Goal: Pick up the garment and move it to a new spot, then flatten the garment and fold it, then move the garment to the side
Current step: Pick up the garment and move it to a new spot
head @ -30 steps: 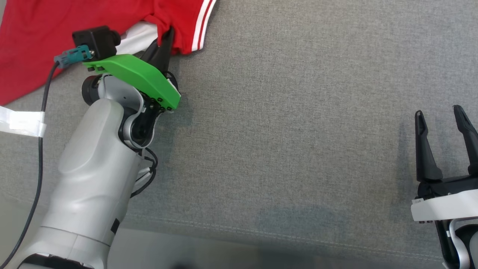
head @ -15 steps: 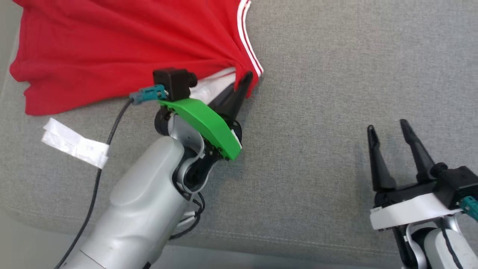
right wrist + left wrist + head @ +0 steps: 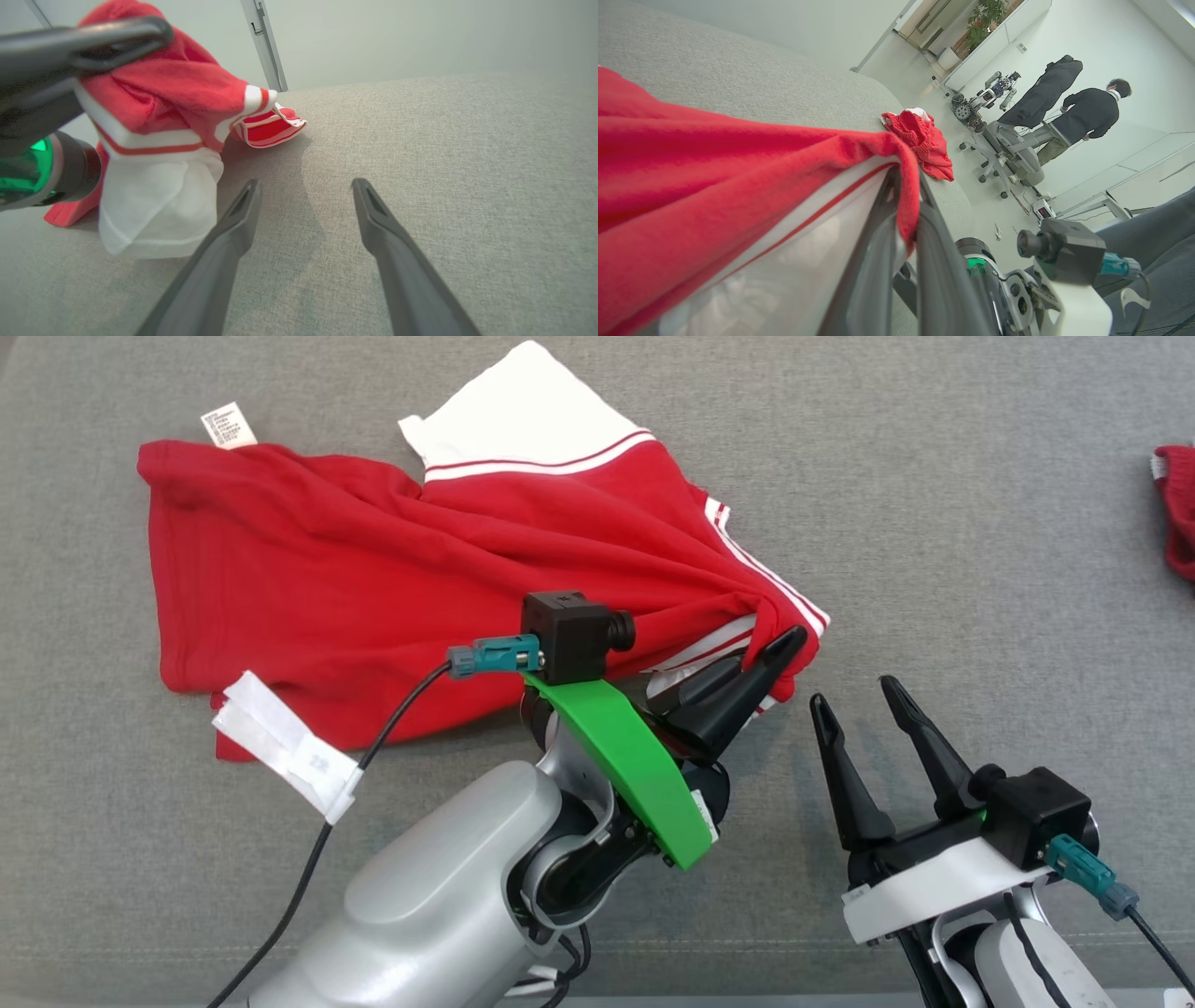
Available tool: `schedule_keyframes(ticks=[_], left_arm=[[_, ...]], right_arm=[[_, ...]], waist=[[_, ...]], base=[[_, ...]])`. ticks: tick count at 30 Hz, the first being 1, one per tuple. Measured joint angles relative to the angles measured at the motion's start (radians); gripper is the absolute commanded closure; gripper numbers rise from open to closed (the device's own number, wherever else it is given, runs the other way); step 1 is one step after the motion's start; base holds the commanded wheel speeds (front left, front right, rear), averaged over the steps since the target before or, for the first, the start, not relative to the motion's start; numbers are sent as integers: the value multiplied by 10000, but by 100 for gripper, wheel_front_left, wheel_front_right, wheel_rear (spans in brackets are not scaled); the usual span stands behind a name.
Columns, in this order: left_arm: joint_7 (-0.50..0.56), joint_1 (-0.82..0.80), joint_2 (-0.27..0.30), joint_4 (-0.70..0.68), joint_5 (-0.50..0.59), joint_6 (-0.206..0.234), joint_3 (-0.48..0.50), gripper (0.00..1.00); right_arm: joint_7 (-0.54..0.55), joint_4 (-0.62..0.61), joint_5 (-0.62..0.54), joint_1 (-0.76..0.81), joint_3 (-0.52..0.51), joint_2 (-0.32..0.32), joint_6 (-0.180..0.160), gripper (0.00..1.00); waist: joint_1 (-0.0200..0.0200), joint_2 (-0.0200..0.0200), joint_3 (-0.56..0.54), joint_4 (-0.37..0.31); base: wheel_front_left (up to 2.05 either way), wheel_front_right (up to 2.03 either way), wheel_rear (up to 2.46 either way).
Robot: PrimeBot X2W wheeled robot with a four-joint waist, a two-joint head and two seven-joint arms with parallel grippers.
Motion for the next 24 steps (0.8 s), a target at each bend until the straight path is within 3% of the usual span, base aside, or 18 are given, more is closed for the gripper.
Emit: schedule_keyframes(ticks=[8,19,24], left_arm=[[-82,-4,13,198,42,435,-96,100],[-63,-589,58,-736,142,633,-326,100],[98,-898,56,-1300,546,1080,-245,100]], right_arm=[[-207,249,17,5,-42,21,54,0],[-477,907,15,-410,-230,13,146,0],[-548,1329,75,-378,-378,38,142,0]], waist=[[0,0,-224,-453],[0,0,-639,-169],[0,0,-1106,-74]], base=[[0,0,0],[0,0,0],[0,0,0]])
